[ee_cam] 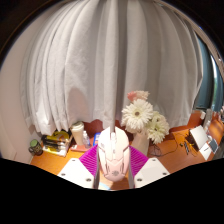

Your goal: Arrange mouse

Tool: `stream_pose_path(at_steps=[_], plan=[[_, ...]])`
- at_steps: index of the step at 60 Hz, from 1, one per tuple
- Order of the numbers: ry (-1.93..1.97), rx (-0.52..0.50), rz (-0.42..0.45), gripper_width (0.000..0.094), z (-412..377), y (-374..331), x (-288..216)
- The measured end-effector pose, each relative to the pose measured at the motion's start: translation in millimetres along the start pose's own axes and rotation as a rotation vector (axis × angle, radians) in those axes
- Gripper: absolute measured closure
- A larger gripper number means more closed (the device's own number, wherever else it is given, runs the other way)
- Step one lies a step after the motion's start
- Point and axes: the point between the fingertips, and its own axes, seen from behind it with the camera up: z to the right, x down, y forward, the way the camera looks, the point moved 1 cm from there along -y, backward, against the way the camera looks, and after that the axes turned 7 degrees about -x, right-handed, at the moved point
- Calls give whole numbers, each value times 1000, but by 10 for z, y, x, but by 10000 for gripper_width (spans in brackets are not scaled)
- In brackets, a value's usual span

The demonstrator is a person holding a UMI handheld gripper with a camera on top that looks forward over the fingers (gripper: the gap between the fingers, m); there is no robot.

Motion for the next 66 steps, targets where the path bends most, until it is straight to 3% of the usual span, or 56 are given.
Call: stream_pose_path(at_steps=[10, 17, 30, 39, 41, 50, 62, 66], plan=[[-8, -71, -124, 531, -770, 322, 854], [13, -57, -278, 533, -957, 529, 1665], [23, -10, -448, 534, -876, 617, 2820], [42, -11, -509, 529, -849, 566, 3166], [63, -14, -478, 534, -857, 612, 3190], [42, -20, -486, 533, -852, 596, 3176], [78, -30, -525, 380, -847, 617, 3183], [82, -21, -549, 208, -799, 564, 3157]])
